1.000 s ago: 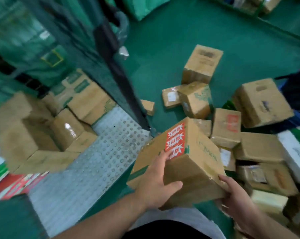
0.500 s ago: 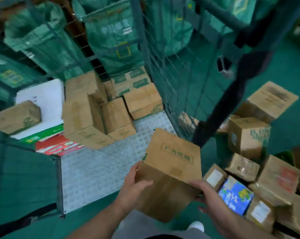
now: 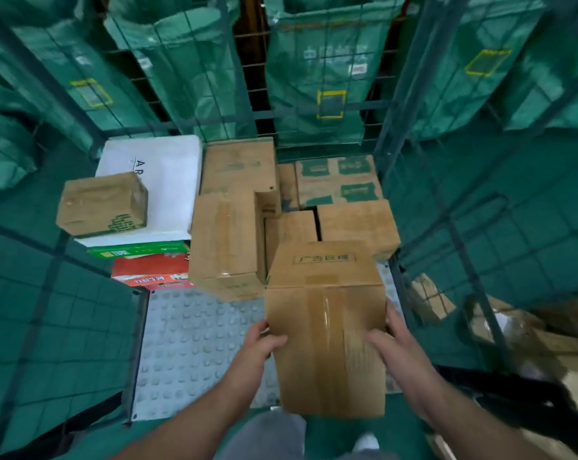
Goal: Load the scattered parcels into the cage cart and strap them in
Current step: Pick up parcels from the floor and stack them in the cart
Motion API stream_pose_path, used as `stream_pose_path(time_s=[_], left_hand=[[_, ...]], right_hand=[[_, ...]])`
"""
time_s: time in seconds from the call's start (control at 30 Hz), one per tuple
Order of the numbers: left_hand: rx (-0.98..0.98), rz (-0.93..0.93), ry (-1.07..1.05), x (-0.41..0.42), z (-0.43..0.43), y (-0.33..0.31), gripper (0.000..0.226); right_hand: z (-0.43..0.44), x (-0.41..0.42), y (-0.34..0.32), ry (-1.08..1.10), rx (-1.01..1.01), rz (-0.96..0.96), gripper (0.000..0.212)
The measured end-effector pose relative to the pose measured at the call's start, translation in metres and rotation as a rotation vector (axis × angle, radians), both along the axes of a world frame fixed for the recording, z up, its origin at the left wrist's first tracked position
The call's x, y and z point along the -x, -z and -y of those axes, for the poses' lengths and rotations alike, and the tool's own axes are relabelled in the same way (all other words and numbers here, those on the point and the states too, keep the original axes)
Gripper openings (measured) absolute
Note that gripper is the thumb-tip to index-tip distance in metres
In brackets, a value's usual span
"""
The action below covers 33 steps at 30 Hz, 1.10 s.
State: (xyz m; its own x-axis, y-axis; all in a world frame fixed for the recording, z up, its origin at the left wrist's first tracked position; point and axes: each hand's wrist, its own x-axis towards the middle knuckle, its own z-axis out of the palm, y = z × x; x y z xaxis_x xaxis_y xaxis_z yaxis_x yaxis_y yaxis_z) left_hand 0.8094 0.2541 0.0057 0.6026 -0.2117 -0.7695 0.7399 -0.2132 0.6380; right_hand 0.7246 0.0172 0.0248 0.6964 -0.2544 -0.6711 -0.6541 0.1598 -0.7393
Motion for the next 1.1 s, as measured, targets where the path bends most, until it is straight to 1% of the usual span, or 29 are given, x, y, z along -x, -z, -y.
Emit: stream_pose_path(time_s=[0.03,0.1,0.17,0.2,0.23,0.27,0.3,0.37,0.4,0.47,0.53,0.6,0.67,0.73,0.83,0.9,0.97,1.03,1.07,1.1], left_hand=[[-0.004,-0.006,-0.028,-0.01,0.001,0.002,0.051],[-0.003,-0.005,-0.064,-0.031,0.009,0.011,0.049],[-0.028,0.01,-0.086,-0.05,0.019,0.021,0.047],[-0.042,0.024,-0.108,-0.06,0.024,0.028,0.048],[-0.054,0.038,-0.128,-0.069,0.031,0.031,0.048],[-0.063,0.045,-0.158,-0.078,0.037,0.04,0.047],[-0.061,0.049,-0.195,-0.087,0.043,0.044,0.047],[-0.066,0.041,-0.281,-0.105,0.053,0.055,0.043],[-0.066,0.042,-0.292,-0.113,0.056,0.06,0.041],[-0.084,0.033,-0.275,-0.129,0.063,0.076,0.042],[-0.105,0.034,-0.245,-0.146,0.07,0.091,0.052],[-0.127,0.039,-0.233,-0.162,0.079,0.102,0.071],[-0.128,0.035,-0.242,-0.173,0.088,0.107,0.088],[-0.12,0.048,-0.264,-0.182,0.095,0.115,0.096],[-0.125,0.08,-0.269,-0.197,0.106,0.114,0.099],[-0.143,0.151,-0.201,-0.207,0.11,0.112,0.09],[-0.209,0.209,-0.077,-0.213,0.113,0.116,0.085],[-0.41,0.218,0.057,-0.211,0.117,0.123,0.087],[-0.54,0.198,0.096,-0.207,0.12,0.126,0.089],[-0.649,0.146,0.097,-0.199,0.122,0.132,0.092]], right_hand=[[-0.001,-0.012,0.005,-0.013,-0.003,-0.018,0.074],[-0.002,-0.036,0.012,0.0,-0.051,-0.032,0.078],[0.0,-0.054,0.025,0.045,-0.106,-0.049,0.076],[0.002,-0.063,0.034,0.075,-0.123,-0.075,0.072],[0.005,-0.073,0.044,0.095,-0.124,-0.1,0.061],[0.009,-0.084,0.056,0.071,-0.137,-0.104,0.048],[0.013,-0.094,0.066,0.04,-0.148,-0.103,0.039],[0.021,-0.115,0.088,0.004,-0.145,-0.111,0.037],[0.025,-0.125,0.092,-0.01,-0.134,-0.108,0.036],[0.035,-0.148,0.11,-0.049,-0.13,-0.093,0.04],[0.044,-0.172,0.12,-0.072,-0.129,-0.079,0.045],[0.056,-0.195,0.128,-0.092,-0.113,-0.05,0.045],[0.066,-0.212,0.132,-0.114,-0.072,-0.038,0.05],[0.073,-0.227,0.137,-0.144,-0.051,-0.022,0.056],[0.079,-0.247,0.142,-0.186,-0.042,-0.003,0.069],[0.082,-0.257,0.145,-0.216,-0.053,0.014,0.077],[0.086,-0.261,0.155,-0.252,-0.052,-0.011,0.078],[0.082,-0.256,0.165,-0.3,-0.038,-0.093,0.066],[0.078,-0.252,0.168,-0.34,-0.008,-0.138,0.059],[0.074,-0.244,0.174,-0.378,0.022,-0.182,0.057]])
